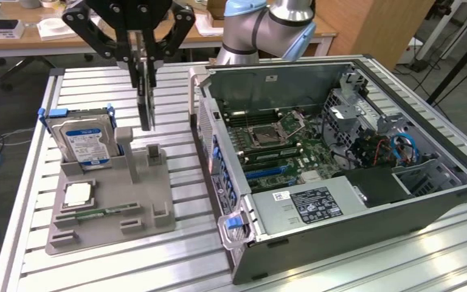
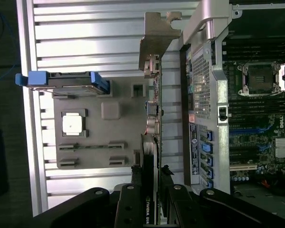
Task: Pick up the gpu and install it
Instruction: 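Pick up the gpu and move the gpu toward the slot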
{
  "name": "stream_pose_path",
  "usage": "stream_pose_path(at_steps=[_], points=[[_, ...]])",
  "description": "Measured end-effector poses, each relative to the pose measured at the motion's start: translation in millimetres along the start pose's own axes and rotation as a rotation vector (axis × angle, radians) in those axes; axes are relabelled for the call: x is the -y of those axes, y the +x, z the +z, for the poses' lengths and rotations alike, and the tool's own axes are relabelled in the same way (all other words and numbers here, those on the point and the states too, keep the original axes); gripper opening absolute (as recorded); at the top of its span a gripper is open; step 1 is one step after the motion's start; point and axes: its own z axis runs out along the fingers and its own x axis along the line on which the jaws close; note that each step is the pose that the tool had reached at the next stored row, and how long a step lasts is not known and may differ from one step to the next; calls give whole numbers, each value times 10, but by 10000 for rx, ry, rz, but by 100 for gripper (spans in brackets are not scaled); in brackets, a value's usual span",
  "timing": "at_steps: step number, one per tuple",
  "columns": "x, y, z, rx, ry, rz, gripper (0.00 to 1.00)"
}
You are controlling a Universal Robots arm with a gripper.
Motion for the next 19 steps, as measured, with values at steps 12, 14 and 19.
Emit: stream_pose_path(at_steps=[12, 14, 19], points=[[-26, -372, 138, 11, -1, 2, 26], [-32, -460, 154, 12, 0, 1, 26], [-45, -645, 184, 12, -1, 1, 26]])
